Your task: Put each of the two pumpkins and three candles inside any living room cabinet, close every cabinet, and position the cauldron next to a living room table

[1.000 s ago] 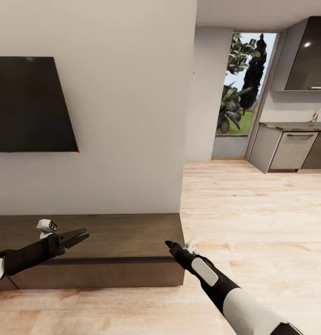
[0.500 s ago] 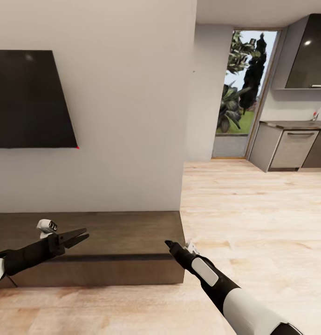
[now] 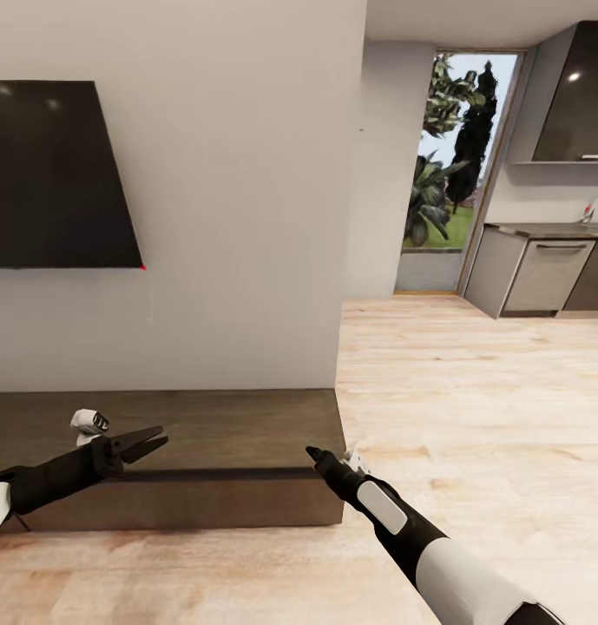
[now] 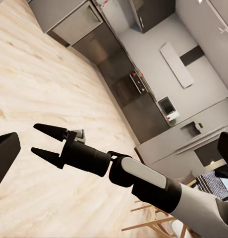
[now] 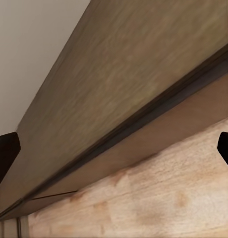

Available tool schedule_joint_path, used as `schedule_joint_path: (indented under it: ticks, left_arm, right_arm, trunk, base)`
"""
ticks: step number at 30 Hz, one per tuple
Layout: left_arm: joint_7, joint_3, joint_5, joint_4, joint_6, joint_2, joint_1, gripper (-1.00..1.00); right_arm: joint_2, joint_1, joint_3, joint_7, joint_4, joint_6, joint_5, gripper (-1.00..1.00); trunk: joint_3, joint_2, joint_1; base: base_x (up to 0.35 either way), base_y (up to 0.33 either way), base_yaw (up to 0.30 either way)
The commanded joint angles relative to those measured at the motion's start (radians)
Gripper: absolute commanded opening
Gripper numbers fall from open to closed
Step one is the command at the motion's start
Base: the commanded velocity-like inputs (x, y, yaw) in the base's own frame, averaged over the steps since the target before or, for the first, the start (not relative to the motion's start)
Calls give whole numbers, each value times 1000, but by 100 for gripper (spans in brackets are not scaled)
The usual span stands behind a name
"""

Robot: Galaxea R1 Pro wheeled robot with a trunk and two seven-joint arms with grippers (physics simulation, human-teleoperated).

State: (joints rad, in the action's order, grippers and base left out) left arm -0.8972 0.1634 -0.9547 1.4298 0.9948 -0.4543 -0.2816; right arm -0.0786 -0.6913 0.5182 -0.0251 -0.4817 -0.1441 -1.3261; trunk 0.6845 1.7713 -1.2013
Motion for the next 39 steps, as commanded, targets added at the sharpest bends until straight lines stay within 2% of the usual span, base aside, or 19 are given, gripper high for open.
schedule_joint_path:
  ticks: [1,39]
  left_arm:
    - [-3,1,0,0,4,1,-1,100]
    - [-3,-1,1,0,4,3,-1,100]
  right_arm:
    - [0,-1,3,-2,1,0,-5,100]
    - [0,-2,3,-4,-1,0,4,100]
  trunk:
    - [4,8,-4]
    - [123,274,-150]
  base:
    - [0,0,0]
    - [0,0,0]
